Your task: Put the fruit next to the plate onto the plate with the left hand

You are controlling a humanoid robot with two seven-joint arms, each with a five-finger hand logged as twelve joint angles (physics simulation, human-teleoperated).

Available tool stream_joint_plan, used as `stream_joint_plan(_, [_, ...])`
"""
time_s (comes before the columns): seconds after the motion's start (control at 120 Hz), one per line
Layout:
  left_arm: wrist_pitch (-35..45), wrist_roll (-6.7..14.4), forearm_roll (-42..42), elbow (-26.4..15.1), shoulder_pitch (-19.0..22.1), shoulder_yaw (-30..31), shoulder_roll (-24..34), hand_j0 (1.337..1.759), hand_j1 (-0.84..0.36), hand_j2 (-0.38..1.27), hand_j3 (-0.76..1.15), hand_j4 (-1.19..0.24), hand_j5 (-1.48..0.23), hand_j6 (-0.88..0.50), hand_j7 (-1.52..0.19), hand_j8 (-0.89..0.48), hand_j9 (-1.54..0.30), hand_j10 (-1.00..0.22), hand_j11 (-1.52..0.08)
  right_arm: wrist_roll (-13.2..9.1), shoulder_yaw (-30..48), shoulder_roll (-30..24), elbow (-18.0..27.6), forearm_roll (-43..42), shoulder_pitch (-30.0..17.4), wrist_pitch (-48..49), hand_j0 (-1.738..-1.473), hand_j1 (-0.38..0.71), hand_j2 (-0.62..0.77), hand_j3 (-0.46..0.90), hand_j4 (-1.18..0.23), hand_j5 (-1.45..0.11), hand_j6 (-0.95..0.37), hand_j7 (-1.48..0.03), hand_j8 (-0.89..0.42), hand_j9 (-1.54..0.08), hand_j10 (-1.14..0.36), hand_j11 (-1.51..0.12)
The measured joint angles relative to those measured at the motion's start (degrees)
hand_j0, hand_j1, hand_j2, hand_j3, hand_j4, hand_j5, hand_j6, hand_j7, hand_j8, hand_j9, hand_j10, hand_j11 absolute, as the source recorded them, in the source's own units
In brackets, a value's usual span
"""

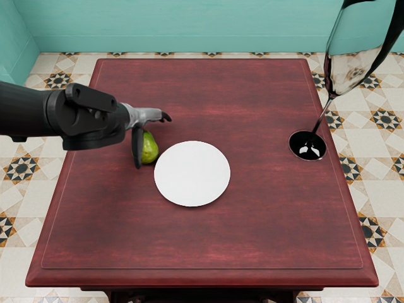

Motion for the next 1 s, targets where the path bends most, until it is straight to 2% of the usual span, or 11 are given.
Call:
stream_joint_plan(0.317, [-0.03, 0.04, -0.08, -0.33, -0.09, 0.21, 0.0, 1.658, 0.1, 0.04, 0.0, -0.21, -0.27, -0.21, -0.27, -0.21, -0.27, -0.21, -0.27, 0.0, 0.0, 0.0, 0.0, 0.0, 0.0, 0.0, -1.658, -0.35, 0.0, 0.0, 0.0, 0.0, 0.0, 0.0, 0.0, 0.0, 0.0, 0.0])
stream_joint_plan(0.375, [-0.09, 0.78, -0.31, -0.6, -0.02, 0.3, -0.02, 1.658, 0.06, 0.05, 0.0, -0.24, -0.31, -0.24, -0.31, -0.24, -0.31, -0.24, -0.31, 0.0, 0.0, 0.0, 0.0, 0.0, 0.0, 0.0, -1.658, -0.35, 0.0, 0.0, 0.0, 0.0, 0.0, 0.0, 0.0, 0.0, 0.0, 0.0])
stream_joint_plan(0.525, [-2.04, 2.14, -1.63, -2.45, -1.41, 0.44, 0.15, 1.658, -0.12, 0.08, 0.0, -0.4, -0.52, -0.4, -0.52, -0.4, -0.51, -0.4, -0.51, 0.01, -0.01, 0.0, 0.0, 0.0, 0.0, 0.0, -1.658, -0.35, 0.0, 0.0, 0.0, 0.0, 0.0, 0.0, 0.0, 0.0, 0.0, 0.0])
stream_joint_plan(0.575, [-4.97, 2.29, -2.04, -2.85, -2.65, 0.58, 0.34, 1.658, -0.2, 0.19, 0.0, -0.48, -0.62, -0.46, -0.62, -0.47, -0.62, -0.48, -0.62, 0.0, 0.0, 0.0, 0.0, 0.0, 0.0, 0.0, -1.658, -0.35, 0.0, 0.0, 0.0, 0.0, 0.0, 0.0, 0.0, 0.0, 0.0, 0.0])
stream_joint_plan(0.658, [-8.25, 2.44, -2.69, -3.19, -3.12, 1.14, 0.35, 1.657, -0.24, 0.34, 0.0, -0.6, -0.75, -0.44, -0.77, -0.44, -0.77, -0.56, -0.77, 0.0, 0.01, 0.0, 0.0, 0.0, 0.0, 0.0, -1.658, -0.35, 0.0, 0.0, 0.0, 0.0, 0.0, 0.0, 0.0, 0.0, 0.0, 0.0])
stream_joint_plan(0.708, [-9.28, 2.44, -3.14, -3.29, -3.25, 1.45, 0.39, 1.656, -0.24, 0.45, 0.0, -0.53, -0.85, -0.47, -0.83, -0.45, -0.84, -0.6, -0.84, 0.0, 0.01, 0.0, 0.0, 0.0, 0.0, 0.0, -1.658, -0.35, 0.0, 0.0, 0.0, 0.0, 0.0, 0.0, 0.0, 0.0, 0.0, 0.0])
stream_joint_plan(0.833, [-10.39, 2.49, -3.64, -3.36, -3.4, 1.97, 0.48, 1.653, -0.3, 0.49, 0.0, -0.68, -0.92, -0.39, -0.94, -0.37, -0.97, -0.54, -0.97, 0.0, 0.0, 0.0, 0.0, 0.0, 0.0, 0.0, -1.658, -0.35, 0.0, 0.0, 0.0, 0.0, 0.0, 0.0, 0.0, 0.0, 0.0, 0.0])
stream_joint_plan(0.9, [-10.81, 2.52, -3.74, -3.48, -3.87, 2.33, 0.52, 1.652, -0.3, 0.47, 0.0, -0.63, -0.99, -0.34, -0.99, -0.33, -1.01, -0.52, -1.01, 0.0, 0.0, 0.0, 0.0, 0.0, 0.0, 0.0, -1.658, -0.35, 0.0, 0.0, 0.0, 0.0, 0.0, 0.0, 0.0, 0.0, 0.0, 0.0])
stream_joint_plan(1.0, [-11.4, 2.55, -4.41, -4.37, -6.12, 2.92, 0.73, 1.651, -0.33, 0.51, 0.0, -0.57, -1.09, -0.28, -1.05, -0.29, -1.06, -0.48, -1.05, 0.0, 0.0, 0.0, 0.0, 0.0, 0.0, 0.0, -1.658, -0.35, 0.0, 0.0, 0.0, 0.0, 0.0, 0.0, 0.0, 0.0, 0.0, 0.0])
